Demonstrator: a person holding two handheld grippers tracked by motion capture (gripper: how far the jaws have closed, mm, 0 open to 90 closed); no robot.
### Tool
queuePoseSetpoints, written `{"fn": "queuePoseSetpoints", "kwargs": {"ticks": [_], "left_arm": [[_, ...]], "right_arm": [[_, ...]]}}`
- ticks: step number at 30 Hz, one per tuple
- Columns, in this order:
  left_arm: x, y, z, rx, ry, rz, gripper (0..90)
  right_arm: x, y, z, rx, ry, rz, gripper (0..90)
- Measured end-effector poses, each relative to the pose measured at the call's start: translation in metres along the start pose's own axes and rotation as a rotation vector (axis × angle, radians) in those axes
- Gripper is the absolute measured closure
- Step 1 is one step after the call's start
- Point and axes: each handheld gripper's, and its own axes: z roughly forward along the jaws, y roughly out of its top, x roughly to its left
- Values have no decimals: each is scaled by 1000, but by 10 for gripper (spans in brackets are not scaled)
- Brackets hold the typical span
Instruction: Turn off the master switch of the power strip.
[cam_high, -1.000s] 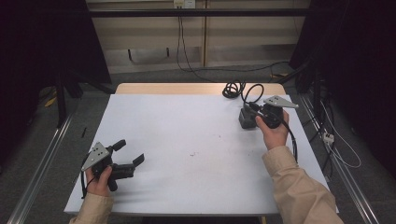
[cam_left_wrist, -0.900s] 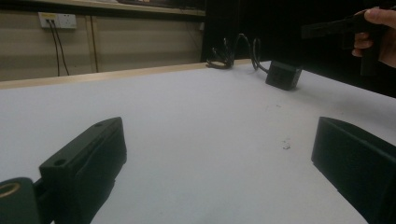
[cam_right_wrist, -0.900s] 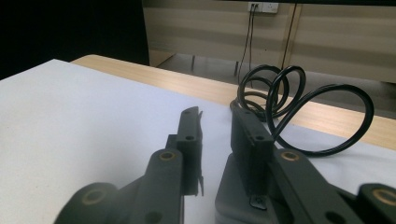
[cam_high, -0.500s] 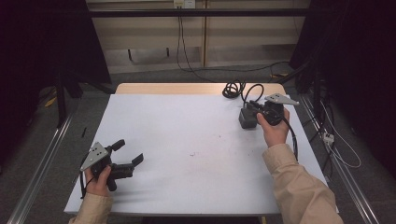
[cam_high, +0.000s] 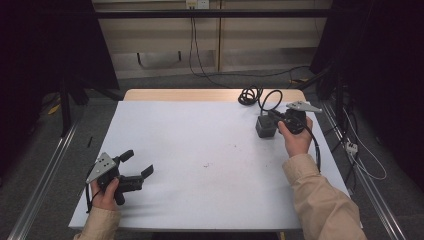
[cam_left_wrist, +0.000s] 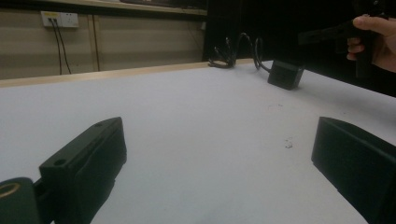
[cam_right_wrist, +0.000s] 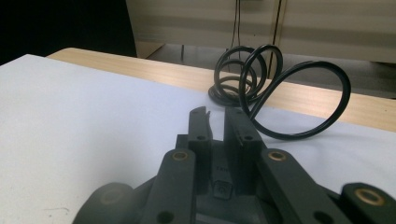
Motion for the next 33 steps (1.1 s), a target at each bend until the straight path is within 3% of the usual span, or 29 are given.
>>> {"fn": "queuePoseSetpoints", "kwargs": {"ticks": [22,33], "left_arm": [[0,-1,1,4,-1,-2,28],[0,-1,0,5,0,-2,28]], "right_arm": [[1,-3,3,48,12,14,890],[-1,-5,4,69,6,-2,900]]}}
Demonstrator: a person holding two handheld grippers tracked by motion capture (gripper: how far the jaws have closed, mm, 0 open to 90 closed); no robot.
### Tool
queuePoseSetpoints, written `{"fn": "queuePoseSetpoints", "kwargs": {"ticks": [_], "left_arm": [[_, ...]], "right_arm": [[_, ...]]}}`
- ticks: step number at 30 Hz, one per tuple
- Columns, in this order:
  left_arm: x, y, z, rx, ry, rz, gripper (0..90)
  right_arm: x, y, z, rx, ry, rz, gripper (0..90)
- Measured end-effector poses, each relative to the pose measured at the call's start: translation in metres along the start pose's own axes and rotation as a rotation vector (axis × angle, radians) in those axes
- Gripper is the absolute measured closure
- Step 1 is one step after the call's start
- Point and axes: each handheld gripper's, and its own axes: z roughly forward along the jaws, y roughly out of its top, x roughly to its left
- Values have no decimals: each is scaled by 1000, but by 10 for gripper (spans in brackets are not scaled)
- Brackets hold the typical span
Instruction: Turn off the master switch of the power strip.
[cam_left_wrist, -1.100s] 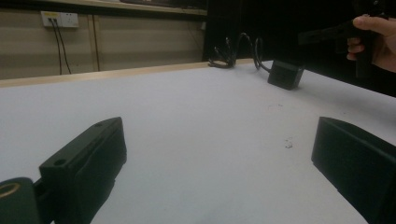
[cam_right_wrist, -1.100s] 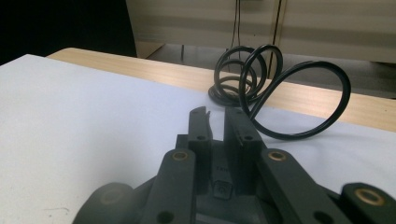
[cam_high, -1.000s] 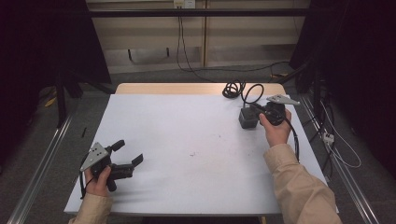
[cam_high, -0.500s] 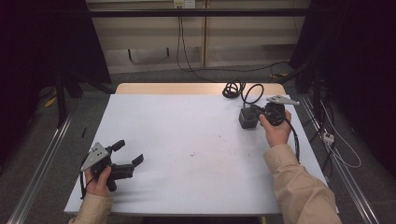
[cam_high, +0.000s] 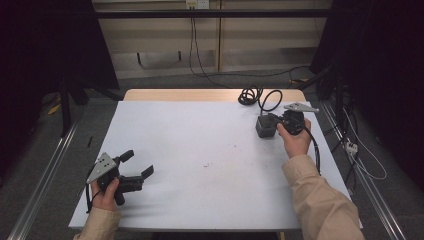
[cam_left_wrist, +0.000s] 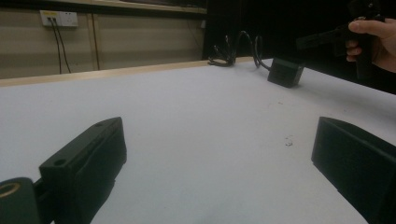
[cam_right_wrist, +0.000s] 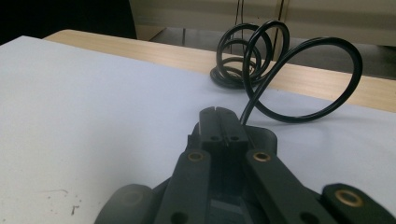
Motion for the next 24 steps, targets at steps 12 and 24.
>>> {"fn": "queuePoseSetpoints", "kwargs": {"ticks": [12,24], "left_arm": [[0,0,0,1,0,0,28],[1,0,-1,2,3,6,28]], "right_arm": [[0,-4,3,24,1,-16,900],[-2,-9,4,48,-11,-18,900]]}}
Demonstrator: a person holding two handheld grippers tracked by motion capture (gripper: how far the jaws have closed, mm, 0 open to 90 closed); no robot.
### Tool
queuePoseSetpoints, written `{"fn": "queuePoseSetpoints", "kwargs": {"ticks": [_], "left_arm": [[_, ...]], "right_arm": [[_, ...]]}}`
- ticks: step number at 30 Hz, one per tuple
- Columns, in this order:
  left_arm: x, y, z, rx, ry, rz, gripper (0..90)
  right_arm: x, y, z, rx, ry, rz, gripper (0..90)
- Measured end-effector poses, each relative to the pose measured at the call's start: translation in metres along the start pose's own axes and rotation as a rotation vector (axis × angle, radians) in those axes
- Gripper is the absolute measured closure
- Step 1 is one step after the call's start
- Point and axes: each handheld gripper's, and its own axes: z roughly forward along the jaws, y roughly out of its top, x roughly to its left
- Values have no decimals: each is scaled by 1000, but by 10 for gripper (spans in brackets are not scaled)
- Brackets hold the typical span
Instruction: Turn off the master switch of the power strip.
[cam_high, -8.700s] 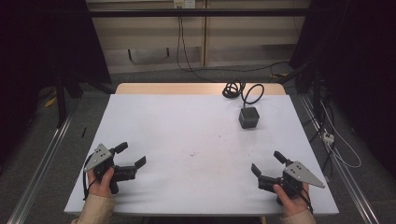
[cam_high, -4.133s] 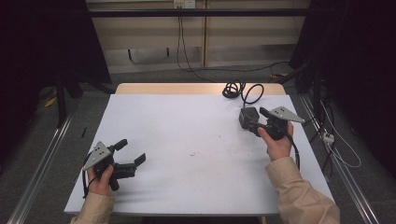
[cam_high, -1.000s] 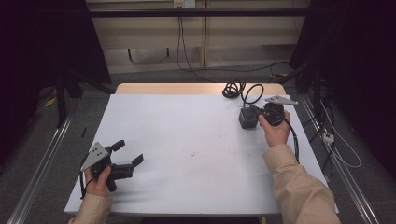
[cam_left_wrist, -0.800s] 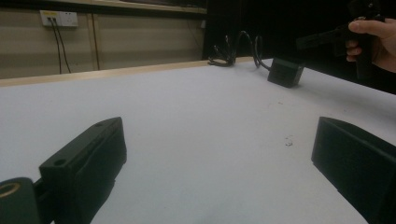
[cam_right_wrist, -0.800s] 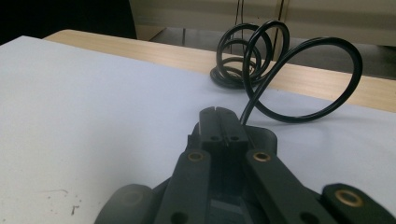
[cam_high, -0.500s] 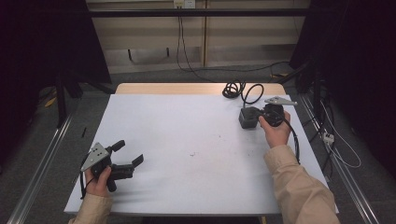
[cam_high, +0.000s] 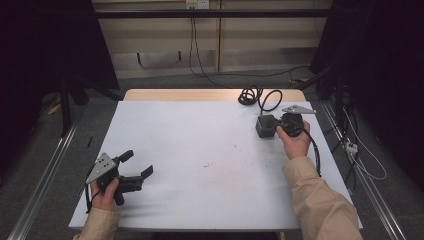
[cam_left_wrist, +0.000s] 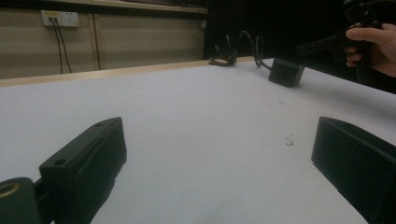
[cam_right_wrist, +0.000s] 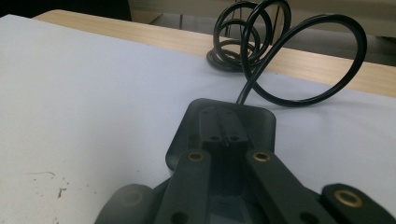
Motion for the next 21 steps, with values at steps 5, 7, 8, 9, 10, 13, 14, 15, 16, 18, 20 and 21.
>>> {"fn": "queuePoseSetpoints", "kwargs": {"ticks": [5,7,8,9,10,13,14,15,16,18,20,21], "left_arm": [[0,0,0,-1,-4,-3,28],[-1,0,0,0,-2,-6,28],[-1,0,0,0,-2,-5,28],[0,0,0,0,0,-4,28],[0,0,0,1,1,-4,28],[1,0,-1,0,5,-5,28],[1,0,-1,0,6,-6,28],[1,0,-1,0,5,-7,28],[1,0,-1,-1,6,-6,28],[1,0,-1,0,4,-5,28],[1,0,-1,-1,3,-4,28],[1,0,-1,-1,3,-4,28]], "right_arm": [[-2,-2,2,2,-7,-4,900],[-2,-2,3,0,-7,-6,900],[-2,-2,3,0,-10,-6,900],[-1,-2,3,-1,-9,-4,900],[-1,-2,4,-2,-9,-9,900],[0,-2,4,6,-14,-10,900],[-1,-3,5,8,-15,-12,900],[-1,-3,5,6,-14,-9,900],[-1,-3,5,4,-13,-9,900],[-2,-3,5,2,-14,-9,900],[-2,-3,5,2,-13,-10,900],[-2,-4,5,1,-13,-8,900]]}}
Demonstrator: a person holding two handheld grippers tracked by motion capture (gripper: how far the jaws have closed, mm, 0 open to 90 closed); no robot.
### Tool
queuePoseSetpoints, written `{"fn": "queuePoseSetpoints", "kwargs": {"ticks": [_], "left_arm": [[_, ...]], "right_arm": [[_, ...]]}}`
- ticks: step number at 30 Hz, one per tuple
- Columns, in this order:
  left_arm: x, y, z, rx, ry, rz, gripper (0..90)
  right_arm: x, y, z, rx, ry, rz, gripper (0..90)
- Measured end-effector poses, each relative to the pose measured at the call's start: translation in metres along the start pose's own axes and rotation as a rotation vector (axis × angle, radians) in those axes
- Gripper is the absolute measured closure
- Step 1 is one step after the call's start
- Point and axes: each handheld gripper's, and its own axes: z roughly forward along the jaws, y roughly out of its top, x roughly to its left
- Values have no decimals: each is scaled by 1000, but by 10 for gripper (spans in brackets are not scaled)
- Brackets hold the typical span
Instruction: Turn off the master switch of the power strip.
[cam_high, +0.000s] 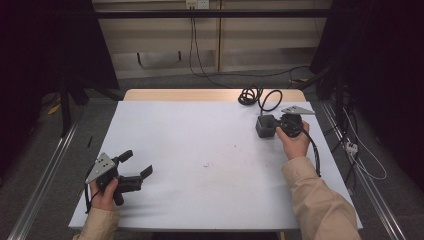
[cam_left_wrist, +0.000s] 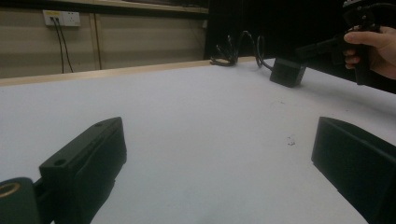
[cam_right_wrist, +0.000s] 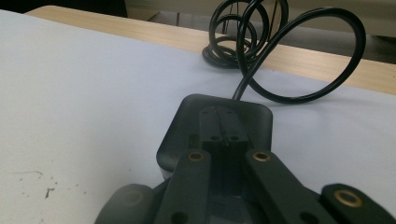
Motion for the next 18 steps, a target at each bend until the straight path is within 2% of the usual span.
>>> {"fn": "queuePoseSetpoints", "kwargs": {"ticks": [4,9,18], "left_arm": [[-1,0,0,1,-2,2,28],[-2,1,0,2,-4,7,28],[-2,1,0,-3,-2,5,28]], "right_arm": [[0,-1,0,-8,0,2,900],[2,0,0,2,-11,-22,900],[1,-1,0,-5,-6,0,900]]}}
